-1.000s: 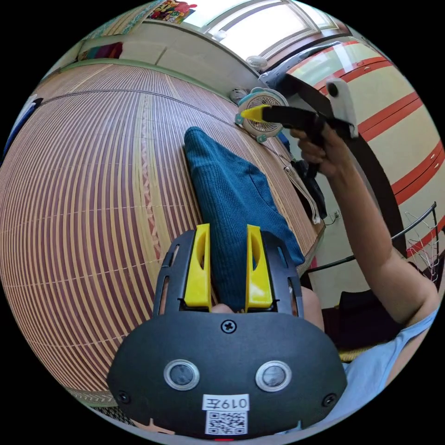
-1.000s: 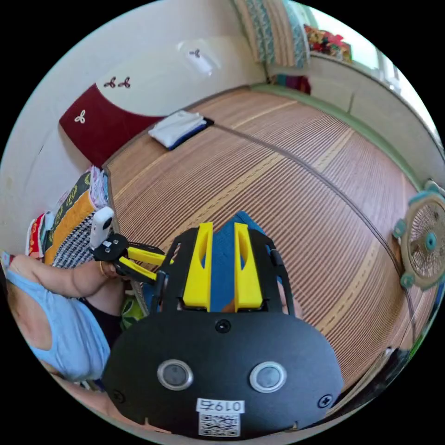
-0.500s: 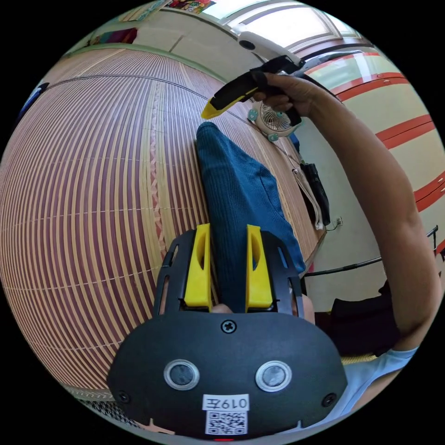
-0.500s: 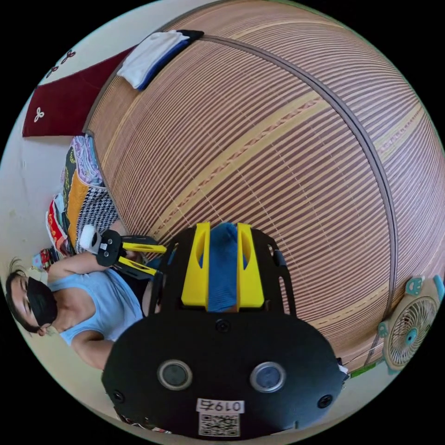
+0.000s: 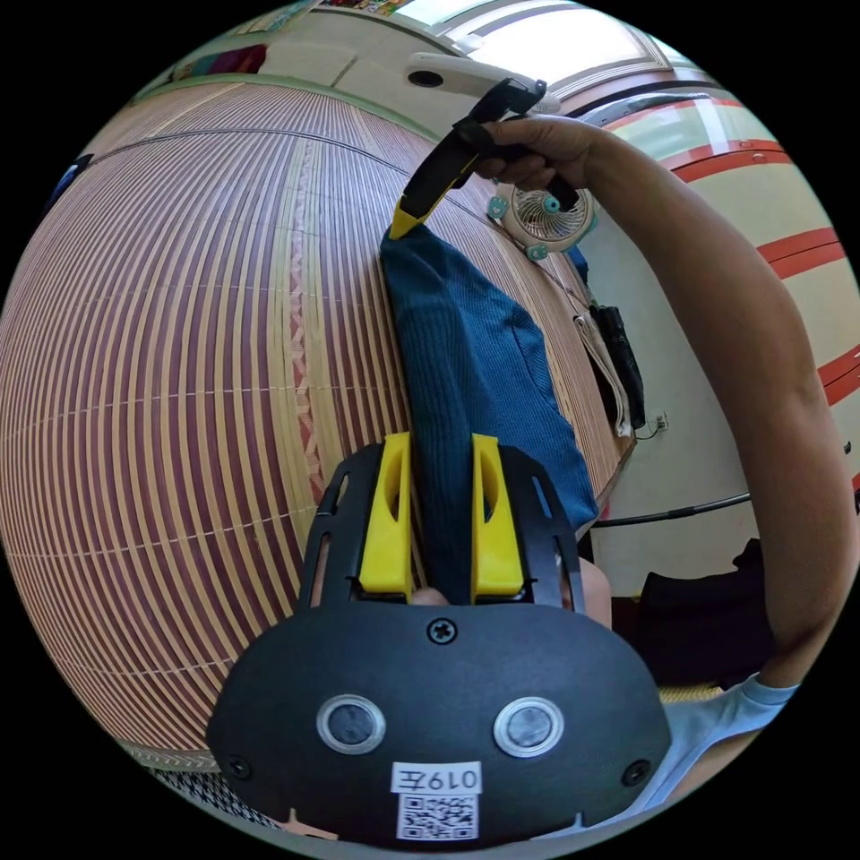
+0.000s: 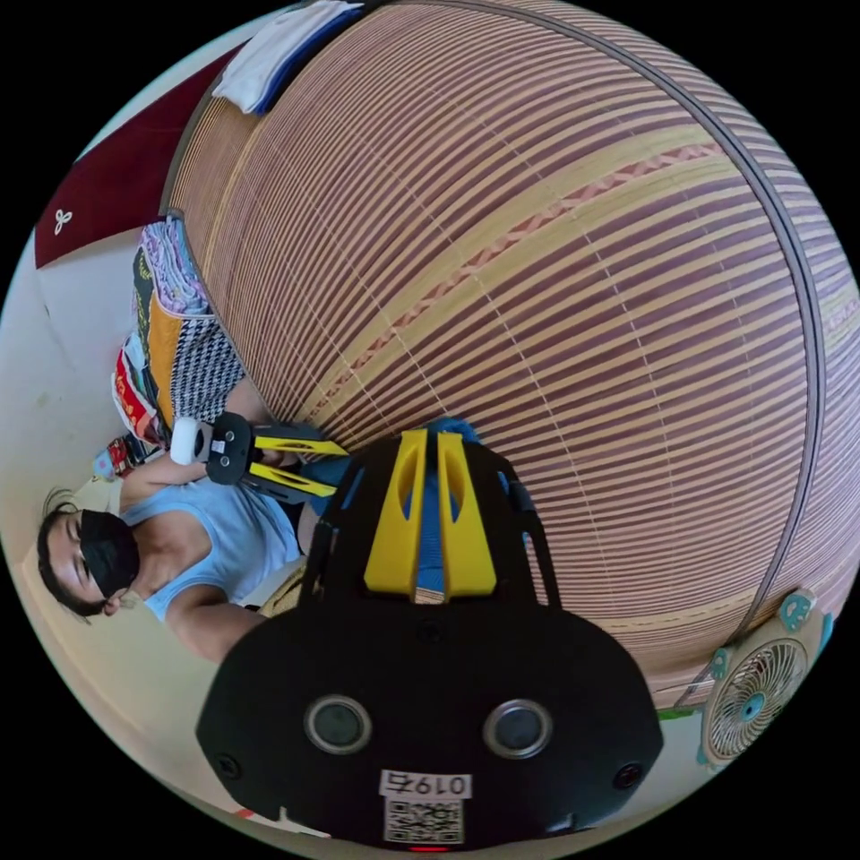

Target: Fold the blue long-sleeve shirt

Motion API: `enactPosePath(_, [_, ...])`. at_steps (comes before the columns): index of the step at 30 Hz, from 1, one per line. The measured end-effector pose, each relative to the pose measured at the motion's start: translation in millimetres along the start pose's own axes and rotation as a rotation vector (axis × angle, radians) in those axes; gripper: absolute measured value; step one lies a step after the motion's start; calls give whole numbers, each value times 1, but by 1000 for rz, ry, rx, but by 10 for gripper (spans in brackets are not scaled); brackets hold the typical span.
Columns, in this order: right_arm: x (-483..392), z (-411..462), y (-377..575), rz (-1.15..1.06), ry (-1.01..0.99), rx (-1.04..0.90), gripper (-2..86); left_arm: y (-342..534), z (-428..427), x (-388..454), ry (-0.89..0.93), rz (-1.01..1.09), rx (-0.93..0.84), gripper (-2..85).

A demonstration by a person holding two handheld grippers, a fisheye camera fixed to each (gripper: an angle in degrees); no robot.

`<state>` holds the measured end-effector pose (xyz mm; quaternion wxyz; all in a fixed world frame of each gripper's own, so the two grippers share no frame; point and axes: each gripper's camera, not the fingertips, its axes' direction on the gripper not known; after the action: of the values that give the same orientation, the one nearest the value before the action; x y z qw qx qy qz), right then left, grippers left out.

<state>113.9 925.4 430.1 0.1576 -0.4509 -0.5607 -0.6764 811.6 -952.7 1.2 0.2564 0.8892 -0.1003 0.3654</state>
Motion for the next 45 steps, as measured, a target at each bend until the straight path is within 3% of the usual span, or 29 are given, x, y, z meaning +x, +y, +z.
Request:
enactPosePath(8, [18, -27, 30, 20, -24, 199, 17, -6, 2, 2, -10, -5, -21, 65])
enactPosePath(17, [9, -38, 79, 36, -3, 281, 81, -7, 3, 4, 0, -4, -25, 63])
enactPosePath(25, [5, -45, 195, 116, -24, 675, 64, -7, 4, 6, 9, -12, -28, 63])
enactPosePath(31, [-10, -6, 242, 195, -2, 705, 67, -5, 4, 3, 37, -27, -22, 62])
enactPosePath(39, [-8, 85, 379, 515, -103, 830, 100, -3, 2, 11, 18, -8, -25, 66])
enactPosePath(45, [-19, 114, 422, 555, -186, 905, 98, 0, 2, 12, 22, -9, -21, 66])
